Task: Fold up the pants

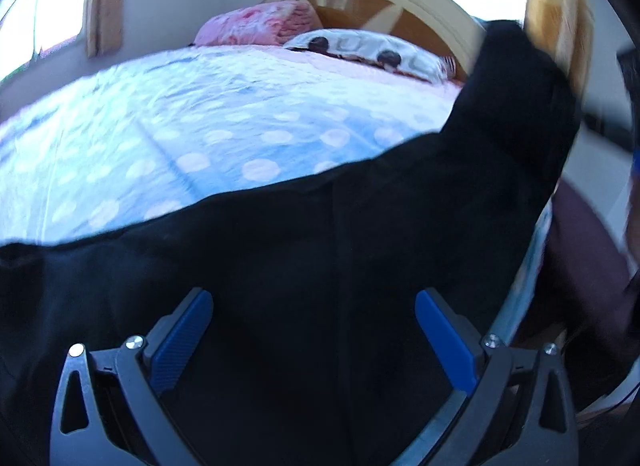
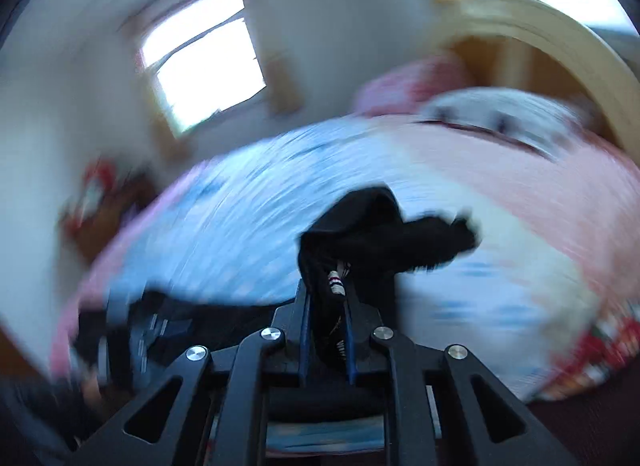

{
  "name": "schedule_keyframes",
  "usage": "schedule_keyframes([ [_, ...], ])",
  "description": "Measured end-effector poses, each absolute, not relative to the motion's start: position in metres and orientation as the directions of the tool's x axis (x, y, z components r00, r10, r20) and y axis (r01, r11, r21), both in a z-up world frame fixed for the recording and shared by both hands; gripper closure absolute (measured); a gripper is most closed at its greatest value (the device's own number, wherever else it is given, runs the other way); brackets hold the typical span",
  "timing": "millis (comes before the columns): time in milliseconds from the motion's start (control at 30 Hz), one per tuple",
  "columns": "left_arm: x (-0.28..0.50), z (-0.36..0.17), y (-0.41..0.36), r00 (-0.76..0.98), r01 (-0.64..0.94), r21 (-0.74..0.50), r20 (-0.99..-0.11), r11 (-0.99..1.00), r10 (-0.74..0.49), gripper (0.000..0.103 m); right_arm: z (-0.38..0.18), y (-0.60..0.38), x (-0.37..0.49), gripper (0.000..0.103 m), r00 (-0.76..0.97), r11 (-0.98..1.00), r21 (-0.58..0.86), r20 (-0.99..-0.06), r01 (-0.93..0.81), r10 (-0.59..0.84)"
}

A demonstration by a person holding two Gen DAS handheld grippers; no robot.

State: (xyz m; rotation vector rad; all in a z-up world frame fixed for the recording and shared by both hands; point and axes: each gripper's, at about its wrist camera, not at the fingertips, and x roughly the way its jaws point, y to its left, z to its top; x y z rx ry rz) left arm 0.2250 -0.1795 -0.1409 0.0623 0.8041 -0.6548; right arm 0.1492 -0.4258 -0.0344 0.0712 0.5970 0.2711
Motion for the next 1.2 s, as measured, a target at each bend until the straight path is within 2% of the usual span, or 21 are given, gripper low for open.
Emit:
schedule_keyframes([
  [100,0.228,-0.141,-0.166,0.480,0.541,-0.279,-0.672,0.794,-0.563,0.000,-0.081,-0.362,0.166,0.089,0.693,0.941,0.070,-0.658,-0.332,0.294],
  [200,0.228,-0.140,-0.163,0.462,0.527,-0.321,-0.669,0.787,-0.582,0.000,-0.127,-0.332,0.180,0.088,0.598,0.932,0.015,-0.763,-0.363,0.245],
  [233,0.227,-0.139,-0.165,0.451,0.528,-0.335,-0.668,0.780,-0.592,0.000,-0.132,-0.332,0.184,0.085,0.594,0.931,-0.008,-0.772,-0.364,0.226],
  [267,0.226,-0.139,-0.167,0.444,0.531,-0.341,-0.668,0.776,-0.597,0.000,-0.133,-0.331,0.181,0.076,0.590,0.927,-0.016,-0.775,-0.375,0.225],
  [333,0.226,-0.139,-0.173,0.429,0.541,-0.348,-0.669,0.766,-0.607,0.000,-0.124,-0.339,0.172,0.062,0.572,0.913,0.019,-0.774,-0.408,0.271],
  [367,0.226,-0.139,-0.180,0.418,0.551,-0.347,-0.673,0.759,-0.611,0.000,-0.118,-0.344,0.168,0.061,0.572,0.908,0.028,-0.769,-0.417,0.287],
  [567,0.222,-0.135,-0.216,0.376,0.616,-0.292,-0.707,0.732,-0.599,0.000,-0.096,-0.395,0.157,0.060,0.674,0.949,0.027,-0.698,-0.313,0.242],
  [667,0.225,-0.132,-0.228,0.386,0.613,-0.263,-0.724,0.745,-0.572,0.000,-0.094,-0.428,0.159,0.060,0.723,0.968,0.129,-0.646,-0.214,0.246],
  [733,0.233,-0.134,-0.233,0.372,0.580,-0.285,-0.741,0.763,-0.559,0.000,-0.095,-0.442,0.162,0.060,0.736,0.964,0.197,-0.624,-0.178,0.263],
  [800,0.234,-0.133,-0.235,0.355,0.577,-0.305,-0.742,0.758,-0.569,0.001,-0.096,-0.446,0.161,0.060,0.745,0.964,0.201,-0.613,-0.174,0.262],
  [833,0.233,-0.133,-0.237,0.355,0.582,-0.300,-0.742,0.756,-0.568,0.005,-0.096,-0.446,0.159,0.060,0.753,0.967,0.189,-0.607,-0.173,0.254],
  [900,0.230,-0.131,-0.245,0.354,0.619,-0.268,-0.744,0.738,-0.567,0.019,-0.097,-0.443,0.158,0.060,0.765,0.969,0.170,-0.596,-0.178,0.245],
  [933,0.226,-0.131,-0.250,0.360,0.648,-0.234,-0.744,0.725,-0.562,0.031,-0.098,-0.441,0.157,0.060,0.769,0.969,0.164,-0.590,-0.184,0.246],
  [1000,0.223,-0.132,-0.255,0.385,0.668,-0.173,-0.752,0.723,-0.535,0.049,-0.098,-0.437,0.151,0.060,0.774,0.966,0.160,-0.578,-0.202,0.257],
  [1067,0.223,-0.131,-0.251,0.406,0.666,-0.141,-0.755,0.732,-0.515,0.087,-0.099,-0.435,0.149,0.060,0.782,0.967,0.147,-0.569,-0.209,0.256],
  [1200,0.230,-0.121,-0.215,0.389,0.643,-0.215,-0.735,0.735,-0.555,0.092,-0.094,-0.434,0.144,0.060,0.797,0.967,0.145,-0.547,-0.210,0.255],
])
